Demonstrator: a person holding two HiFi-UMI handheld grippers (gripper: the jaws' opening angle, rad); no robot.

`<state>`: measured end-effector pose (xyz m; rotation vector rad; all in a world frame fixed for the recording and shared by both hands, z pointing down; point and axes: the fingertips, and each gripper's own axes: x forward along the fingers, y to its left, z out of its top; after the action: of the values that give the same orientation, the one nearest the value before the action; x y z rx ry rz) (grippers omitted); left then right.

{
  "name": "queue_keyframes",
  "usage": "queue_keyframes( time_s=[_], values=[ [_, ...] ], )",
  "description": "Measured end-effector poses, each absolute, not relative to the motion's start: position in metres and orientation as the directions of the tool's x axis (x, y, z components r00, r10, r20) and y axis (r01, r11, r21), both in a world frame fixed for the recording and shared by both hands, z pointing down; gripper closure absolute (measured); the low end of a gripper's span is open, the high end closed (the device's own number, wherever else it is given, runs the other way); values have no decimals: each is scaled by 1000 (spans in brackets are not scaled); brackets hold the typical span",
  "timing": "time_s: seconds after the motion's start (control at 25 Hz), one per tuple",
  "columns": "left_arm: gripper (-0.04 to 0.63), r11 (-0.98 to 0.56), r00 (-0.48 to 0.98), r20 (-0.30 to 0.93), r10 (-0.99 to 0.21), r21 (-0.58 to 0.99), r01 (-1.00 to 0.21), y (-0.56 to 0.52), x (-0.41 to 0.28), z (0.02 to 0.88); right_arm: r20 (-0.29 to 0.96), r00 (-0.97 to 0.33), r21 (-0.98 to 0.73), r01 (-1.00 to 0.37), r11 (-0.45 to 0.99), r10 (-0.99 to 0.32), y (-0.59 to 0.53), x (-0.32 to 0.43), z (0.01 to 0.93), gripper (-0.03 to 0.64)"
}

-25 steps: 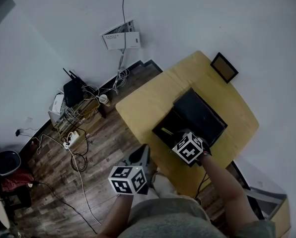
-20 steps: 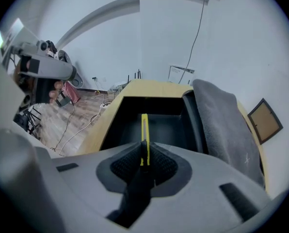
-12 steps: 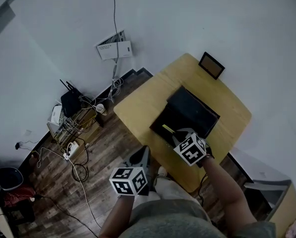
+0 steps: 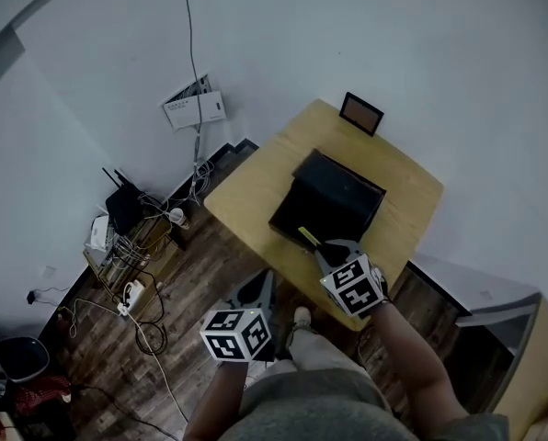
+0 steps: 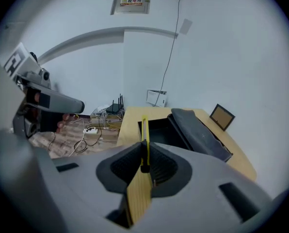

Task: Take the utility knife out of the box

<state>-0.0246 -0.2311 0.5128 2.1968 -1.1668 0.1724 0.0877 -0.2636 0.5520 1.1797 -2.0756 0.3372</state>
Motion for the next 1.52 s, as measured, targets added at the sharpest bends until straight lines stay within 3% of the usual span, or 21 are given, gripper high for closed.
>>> queue_keyframes(
  time_s=[0.56,1.08,1.52],
  values=[
    [592,-479,649,325,-687,470,-742,-151,-39,480,503,-266,103,-926,363,-822,-161,76,472,574],
    [592,-517,665,285,-690,448,-729,-95,-65,461,375,-200,-3,-977,215,-905,-80,72,441,574],
    [592,-508,652,262,-712,448,-735,-71,-90,457,301,-183,-19,-982,186,-936,-37,69,424,574]
  ],
)
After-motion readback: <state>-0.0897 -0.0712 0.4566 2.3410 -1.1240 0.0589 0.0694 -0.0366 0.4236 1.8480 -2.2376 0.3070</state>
